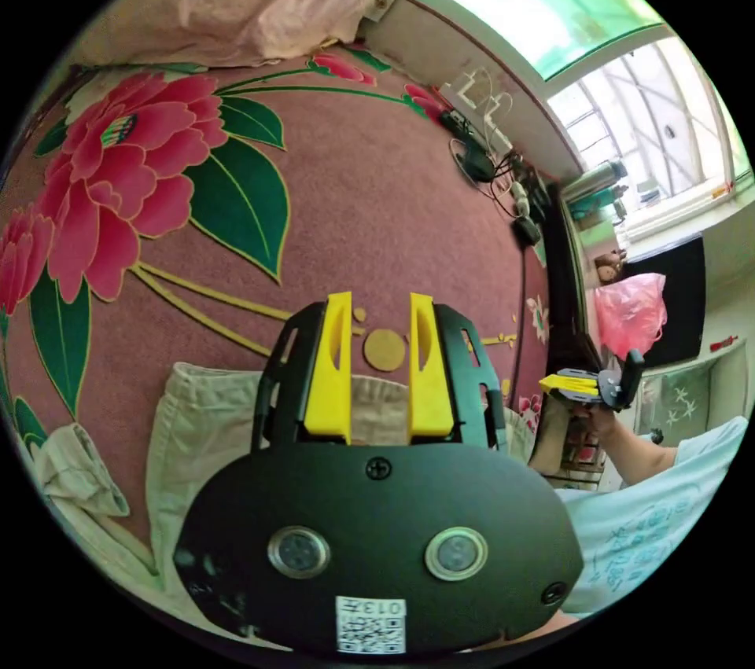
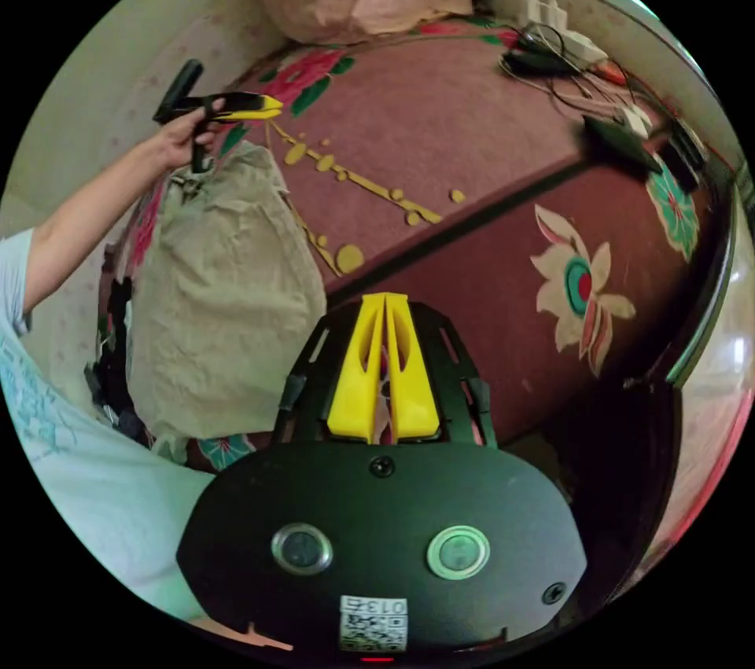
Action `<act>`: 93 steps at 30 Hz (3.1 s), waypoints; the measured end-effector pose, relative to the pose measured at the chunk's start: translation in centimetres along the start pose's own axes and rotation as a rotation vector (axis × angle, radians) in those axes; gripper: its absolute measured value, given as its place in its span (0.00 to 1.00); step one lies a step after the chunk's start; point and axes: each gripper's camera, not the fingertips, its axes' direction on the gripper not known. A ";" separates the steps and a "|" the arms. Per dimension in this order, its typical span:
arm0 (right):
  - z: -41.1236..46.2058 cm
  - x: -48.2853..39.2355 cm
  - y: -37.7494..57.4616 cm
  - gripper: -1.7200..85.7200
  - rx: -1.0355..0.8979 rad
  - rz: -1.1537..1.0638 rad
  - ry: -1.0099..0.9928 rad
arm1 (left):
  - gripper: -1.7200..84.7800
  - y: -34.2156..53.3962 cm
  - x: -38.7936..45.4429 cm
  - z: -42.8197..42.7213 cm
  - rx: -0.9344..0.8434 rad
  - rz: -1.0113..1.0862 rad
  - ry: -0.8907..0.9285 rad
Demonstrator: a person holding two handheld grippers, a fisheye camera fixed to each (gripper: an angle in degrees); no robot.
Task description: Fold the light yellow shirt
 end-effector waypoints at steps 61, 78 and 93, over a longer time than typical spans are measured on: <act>13.6 -38.8 -24.5 0.02 -0.136 -0.655 0.311 | 0.15 76.3 -6.5 -26.2 0.164 -1.034 -0.615; 7.8 -42.0 -9.0 0.02 -0.155 -0.749 0.309 | 0.13 88.6 9.3 -22.8 0.267 -1.313 -0.495; 1.7 -57.7 -18.2 0.12 -0.108 -0.873 -0.048 | 0.22 95.6 11.1 -27.1 0.719 -1.262 -0.278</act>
